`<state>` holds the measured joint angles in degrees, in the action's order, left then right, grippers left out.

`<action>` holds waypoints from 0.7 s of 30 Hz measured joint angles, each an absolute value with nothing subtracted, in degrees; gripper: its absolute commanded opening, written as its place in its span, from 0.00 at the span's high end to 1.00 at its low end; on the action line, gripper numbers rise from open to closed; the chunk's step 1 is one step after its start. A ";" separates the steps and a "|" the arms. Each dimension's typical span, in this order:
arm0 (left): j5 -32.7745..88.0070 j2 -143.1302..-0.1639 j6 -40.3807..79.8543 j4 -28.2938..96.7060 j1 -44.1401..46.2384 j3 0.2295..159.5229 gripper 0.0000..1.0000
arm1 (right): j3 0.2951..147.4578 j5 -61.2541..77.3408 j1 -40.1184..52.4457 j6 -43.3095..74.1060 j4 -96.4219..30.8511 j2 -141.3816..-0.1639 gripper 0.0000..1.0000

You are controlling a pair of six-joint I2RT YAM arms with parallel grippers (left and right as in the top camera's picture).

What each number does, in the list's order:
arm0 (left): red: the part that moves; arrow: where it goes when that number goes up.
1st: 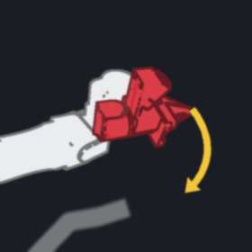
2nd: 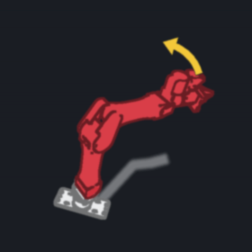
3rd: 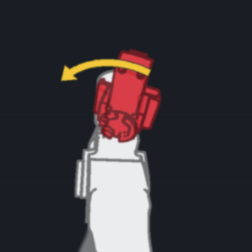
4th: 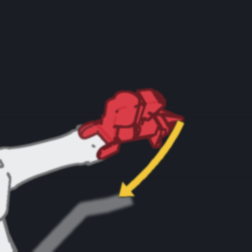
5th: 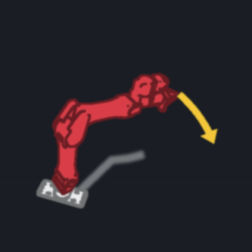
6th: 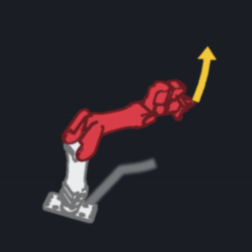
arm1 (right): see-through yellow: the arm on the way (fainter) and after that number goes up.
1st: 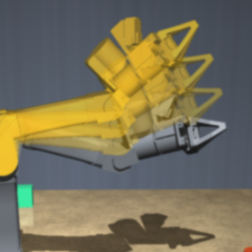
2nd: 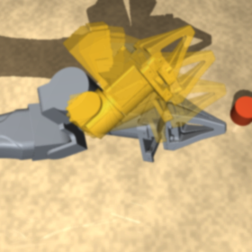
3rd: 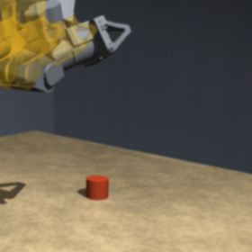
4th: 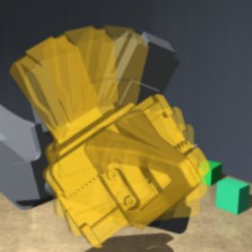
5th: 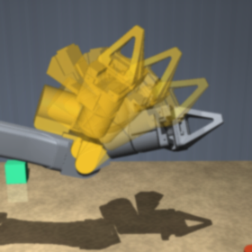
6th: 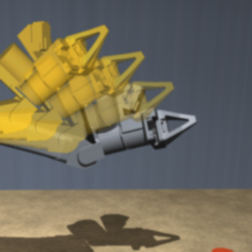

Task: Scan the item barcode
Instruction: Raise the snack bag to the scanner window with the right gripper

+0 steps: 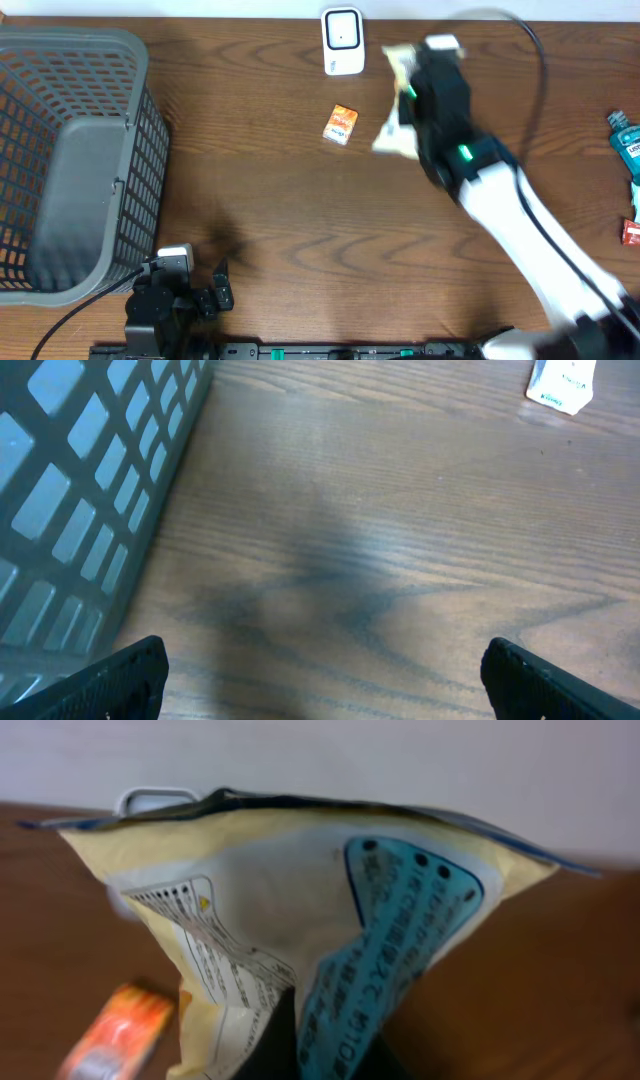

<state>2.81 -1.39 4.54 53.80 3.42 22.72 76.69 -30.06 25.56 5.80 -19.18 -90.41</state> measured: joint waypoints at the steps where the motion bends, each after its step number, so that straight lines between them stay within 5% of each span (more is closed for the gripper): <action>1: 2.83 -1.41 4.54 53.78 3.42 22.72 0.00 | 80.47 -31.88 25.67 3.70 -19.11 -93.84 0.99; 10: 2.81 -1.41 4.54 53.80 3.42 22.72 0.00 | 110.37 -50.70 27.90 -22.50 -4.91 -122.41 0.99; 21: 2.81 -1.41 4.54 53.80 3.42 22.72 0.00 | 122.48 -56.86 31.00 -60.84 31.42 -145.21 0.99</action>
<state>2.81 -1.41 4.54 53.80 3.42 22.72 122.48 -56.86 31.00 -60.84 31.42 -145.21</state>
